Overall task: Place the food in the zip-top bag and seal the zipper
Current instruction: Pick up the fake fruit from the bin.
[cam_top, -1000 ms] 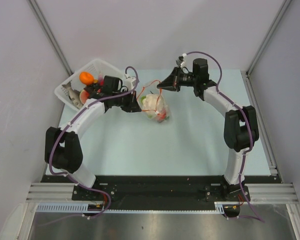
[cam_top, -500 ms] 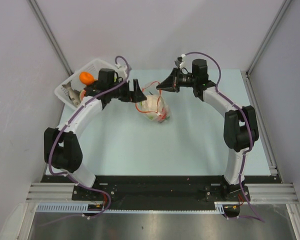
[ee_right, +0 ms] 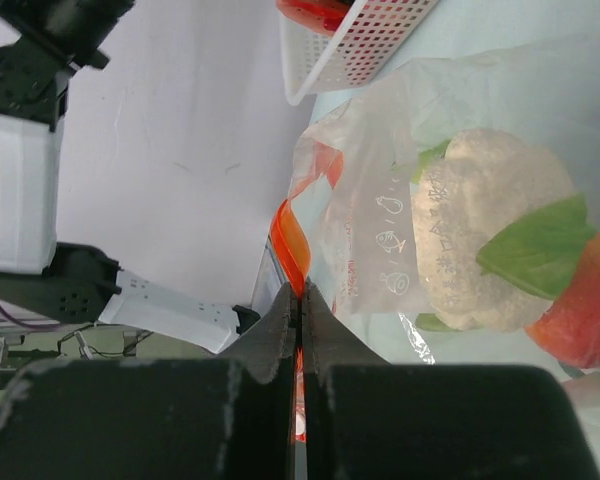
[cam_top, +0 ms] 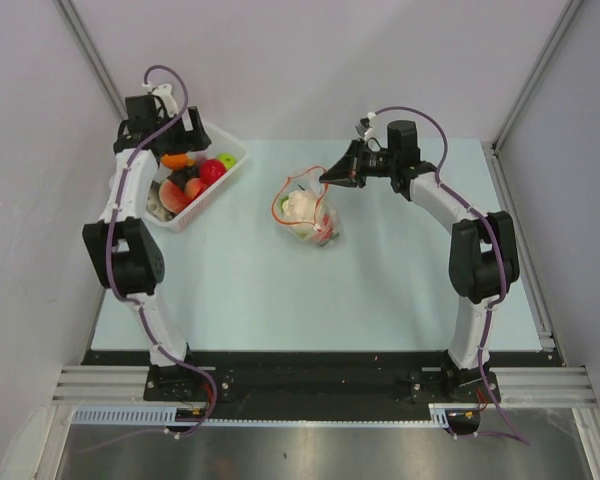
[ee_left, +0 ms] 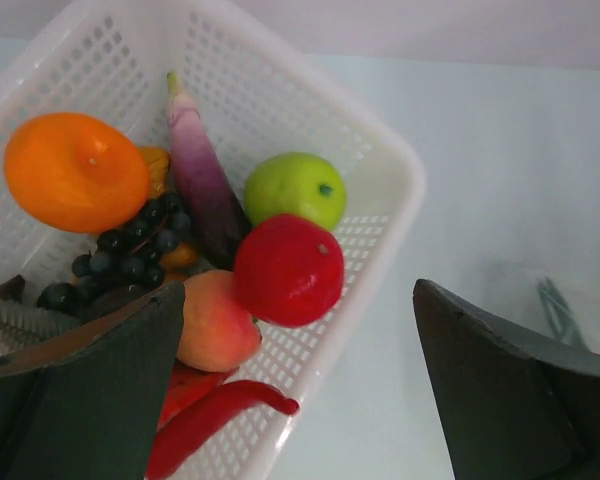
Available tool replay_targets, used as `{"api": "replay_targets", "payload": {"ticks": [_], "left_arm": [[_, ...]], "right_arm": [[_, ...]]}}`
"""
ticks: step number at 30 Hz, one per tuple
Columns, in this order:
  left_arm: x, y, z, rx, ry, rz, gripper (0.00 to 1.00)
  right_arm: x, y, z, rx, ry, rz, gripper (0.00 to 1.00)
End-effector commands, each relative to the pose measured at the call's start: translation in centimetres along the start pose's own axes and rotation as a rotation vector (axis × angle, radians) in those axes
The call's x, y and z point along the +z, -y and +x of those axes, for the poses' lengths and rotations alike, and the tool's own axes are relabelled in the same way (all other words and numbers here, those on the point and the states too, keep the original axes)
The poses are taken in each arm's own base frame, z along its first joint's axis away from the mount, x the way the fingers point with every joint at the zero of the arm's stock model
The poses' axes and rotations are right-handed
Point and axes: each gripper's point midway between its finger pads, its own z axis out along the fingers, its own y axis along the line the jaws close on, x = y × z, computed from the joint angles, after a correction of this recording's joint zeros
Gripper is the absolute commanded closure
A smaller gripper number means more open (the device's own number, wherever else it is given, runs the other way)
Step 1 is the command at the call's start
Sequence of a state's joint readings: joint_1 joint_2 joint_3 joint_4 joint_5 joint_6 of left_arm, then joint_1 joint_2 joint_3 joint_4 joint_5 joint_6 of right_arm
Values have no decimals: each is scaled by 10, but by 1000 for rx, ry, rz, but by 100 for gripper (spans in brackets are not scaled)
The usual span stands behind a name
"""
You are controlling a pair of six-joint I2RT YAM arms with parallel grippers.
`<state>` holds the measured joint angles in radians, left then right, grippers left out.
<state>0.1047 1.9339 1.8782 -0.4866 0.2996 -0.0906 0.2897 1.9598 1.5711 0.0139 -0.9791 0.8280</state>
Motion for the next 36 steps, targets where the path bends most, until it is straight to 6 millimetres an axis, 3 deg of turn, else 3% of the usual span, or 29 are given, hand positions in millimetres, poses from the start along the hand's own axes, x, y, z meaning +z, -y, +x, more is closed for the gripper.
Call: {"api": "replay_targets", "payload": {"ticks": [1,10,13,18,19,21,22,23,24,26,27,29,32,33,34,35,36], "left_arm": [[30,-10,23,56,-104,-16,0],[78,-24,74,-10,-211,-49,1],[90,-28,83,-31,-222,-63,4],[94,-36,76,-43,-200,-85,20],[92,-36,75,-52,-192,-88,28],[79,-34,51,-49,-127,-83,35],[74,-33,49,-51,-117,-79,43],[54,-24,22,-31,-48,-67,48],[46,-20,6,-11,9,-56,50],[27,-1,-9,19,58,11,54],[3,21,-33,54,124,68,55],[-15,56,-30,110,123,208,60],[-51,130,-7,196,95,425,59],[-53,156,22,210,40,491,60],[-72,176,26,263,55,549,60],[-78,191,39,285,38,590,60],[-79,215,69,306,-11,644,59]], "right_arm": [[-6,-15,-15,-82,33,-13,100],[-9,-10,-18,-70,30,6,100],[-8,-8,-18,-66,28,8,100],[-9,-9,-18,-68,28,10,100],[-8,-11,-18,-71,28,9,100],[-9,-12,-18,-75,31,10,100],[-8,-12,-17,-76,27,7,100],[-8,-13,-17,-77,26,5,100],[-7,-16,-17,-85,26,0,100],[-5,-16,-15,-87,18,-5,100],[-5,-16,-15,-86,20,-4,100],[-5,-15,-15,-82,20,-4,100],[-5,-14,-15,-80,18,-7,100],[-5,-14,-15,-80,16,-10,100],[-4,-15,-15,-73,16,-12,100],[-3,-14,-16,-74,15,-16,100],[-3,-15,-15,-72,14,-21,100]]}}
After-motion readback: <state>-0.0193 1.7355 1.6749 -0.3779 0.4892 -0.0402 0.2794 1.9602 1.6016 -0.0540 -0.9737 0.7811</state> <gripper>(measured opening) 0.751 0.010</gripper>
